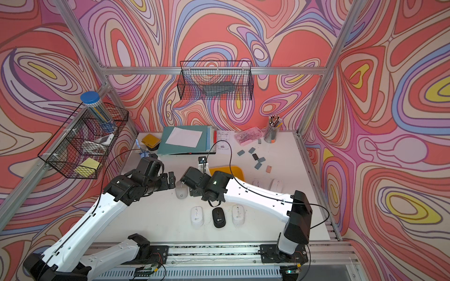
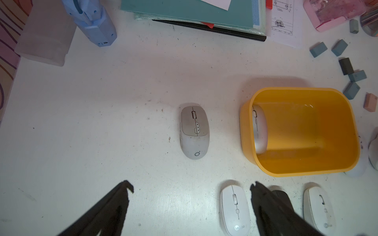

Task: Take out the mouse from the storage box
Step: Move the storage box to the center of the board.

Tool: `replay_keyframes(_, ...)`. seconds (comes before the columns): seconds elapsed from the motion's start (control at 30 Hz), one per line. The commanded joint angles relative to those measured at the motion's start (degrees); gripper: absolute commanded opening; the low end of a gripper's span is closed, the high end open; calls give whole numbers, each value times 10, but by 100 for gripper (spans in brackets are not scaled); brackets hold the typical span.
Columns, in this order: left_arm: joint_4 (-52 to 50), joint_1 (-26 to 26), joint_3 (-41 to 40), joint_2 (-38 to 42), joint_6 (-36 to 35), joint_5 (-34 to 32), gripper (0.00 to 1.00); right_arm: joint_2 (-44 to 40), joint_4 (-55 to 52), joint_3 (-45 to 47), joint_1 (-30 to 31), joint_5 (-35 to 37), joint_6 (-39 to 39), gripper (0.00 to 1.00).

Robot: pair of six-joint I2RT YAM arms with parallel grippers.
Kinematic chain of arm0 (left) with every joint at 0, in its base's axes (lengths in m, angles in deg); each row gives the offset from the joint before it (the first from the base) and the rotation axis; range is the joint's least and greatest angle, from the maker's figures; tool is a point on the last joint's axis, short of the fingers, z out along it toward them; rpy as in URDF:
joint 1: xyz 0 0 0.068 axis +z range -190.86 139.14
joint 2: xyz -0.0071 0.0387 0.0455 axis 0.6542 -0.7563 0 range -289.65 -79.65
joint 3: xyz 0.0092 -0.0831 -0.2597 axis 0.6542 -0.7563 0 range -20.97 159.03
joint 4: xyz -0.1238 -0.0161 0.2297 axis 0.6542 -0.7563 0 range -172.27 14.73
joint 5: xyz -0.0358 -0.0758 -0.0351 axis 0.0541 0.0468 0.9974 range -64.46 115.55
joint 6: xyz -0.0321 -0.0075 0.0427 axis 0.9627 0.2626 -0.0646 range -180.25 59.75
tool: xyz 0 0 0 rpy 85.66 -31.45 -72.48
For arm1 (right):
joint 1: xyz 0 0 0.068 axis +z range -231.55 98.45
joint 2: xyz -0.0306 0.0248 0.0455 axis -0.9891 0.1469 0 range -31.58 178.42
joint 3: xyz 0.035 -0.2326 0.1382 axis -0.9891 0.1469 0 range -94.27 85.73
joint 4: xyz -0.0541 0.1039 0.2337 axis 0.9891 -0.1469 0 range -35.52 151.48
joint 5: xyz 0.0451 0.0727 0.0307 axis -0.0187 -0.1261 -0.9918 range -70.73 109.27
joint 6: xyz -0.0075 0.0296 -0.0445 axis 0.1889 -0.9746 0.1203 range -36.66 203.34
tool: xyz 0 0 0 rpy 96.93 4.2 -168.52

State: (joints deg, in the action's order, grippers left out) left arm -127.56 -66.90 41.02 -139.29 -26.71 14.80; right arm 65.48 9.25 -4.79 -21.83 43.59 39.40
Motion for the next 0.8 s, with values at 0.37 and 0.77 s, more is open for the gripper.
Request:
replay_keyframes(0.37,4,4,-6,-10,2,1,97,198,109,-30,-113,-136,114,79)
replay_keyframes(0.77,6,4,-4,-14,-2,13,97,244,129,-19,-124,-154,108,79)
